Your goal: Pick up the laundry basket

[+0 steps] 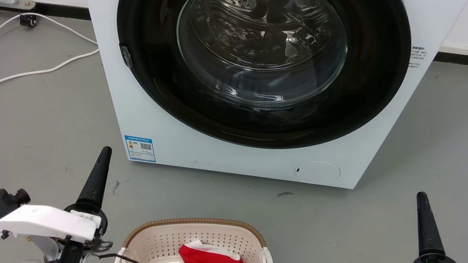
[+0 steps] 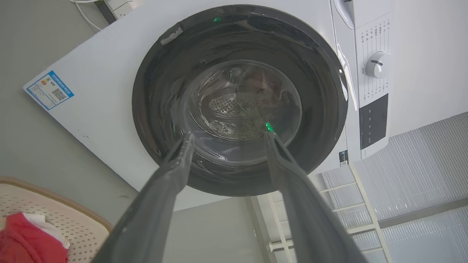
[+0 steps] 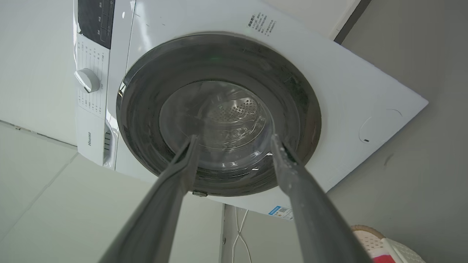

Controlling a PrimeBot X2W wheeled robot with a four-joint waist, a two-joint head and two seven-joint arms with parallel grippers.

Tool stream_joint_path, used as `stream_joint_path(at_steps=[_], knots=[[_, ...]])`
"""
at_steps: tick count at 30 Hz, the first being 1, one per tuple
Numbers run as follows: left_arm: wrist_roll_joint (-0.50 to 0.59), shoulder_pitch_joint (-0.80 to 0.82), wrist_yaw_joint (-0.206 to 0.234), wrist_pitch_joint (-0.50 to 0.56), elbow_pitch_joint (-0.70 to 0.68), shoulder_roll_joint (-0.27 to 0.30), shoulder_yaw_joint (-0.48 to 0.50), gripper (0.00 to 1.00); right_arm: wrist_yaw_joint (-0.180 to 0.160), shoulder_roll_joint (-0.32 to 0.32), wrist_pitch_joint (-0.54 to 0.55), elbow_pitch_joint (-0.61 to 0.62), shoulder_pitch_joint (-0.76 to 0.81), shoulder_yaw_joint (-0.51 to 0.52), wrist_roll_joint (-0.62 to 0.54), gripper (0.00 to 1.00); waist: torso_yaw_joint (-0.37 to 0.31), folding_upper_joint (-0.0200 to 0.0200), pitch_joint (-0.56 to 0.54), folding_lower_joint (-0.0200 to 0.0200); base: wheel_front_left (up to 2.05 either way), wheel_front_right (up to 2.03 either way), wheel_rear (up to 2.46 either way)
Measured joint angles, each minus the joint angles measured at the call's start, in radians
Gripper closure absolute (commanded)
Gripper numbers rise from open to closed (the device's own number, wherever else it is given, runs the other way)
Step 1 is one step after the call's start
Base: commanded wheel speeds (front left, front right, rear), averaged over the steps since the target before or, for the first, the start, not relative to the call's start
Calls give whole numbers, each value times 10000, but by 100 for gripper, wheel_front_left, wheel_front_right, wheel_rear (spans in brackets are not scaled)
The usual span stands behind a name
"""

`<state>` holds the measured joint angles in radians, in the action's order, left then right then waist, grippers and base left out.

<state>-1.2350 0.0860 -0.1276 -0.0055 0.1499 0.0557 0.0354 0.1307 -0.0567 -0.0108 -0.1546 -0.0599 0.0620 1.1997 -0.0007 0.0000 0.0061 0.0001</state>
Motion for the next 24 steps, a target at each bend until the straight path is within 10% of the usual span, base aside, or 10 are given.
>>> stream_joint_path(at_steps=[24], knots=[[4688,1,56,-859,-77,-29,-263,0,-2,15,-564,491,239,-493,-5281,0,-37,0,14,0,0,0,0]])
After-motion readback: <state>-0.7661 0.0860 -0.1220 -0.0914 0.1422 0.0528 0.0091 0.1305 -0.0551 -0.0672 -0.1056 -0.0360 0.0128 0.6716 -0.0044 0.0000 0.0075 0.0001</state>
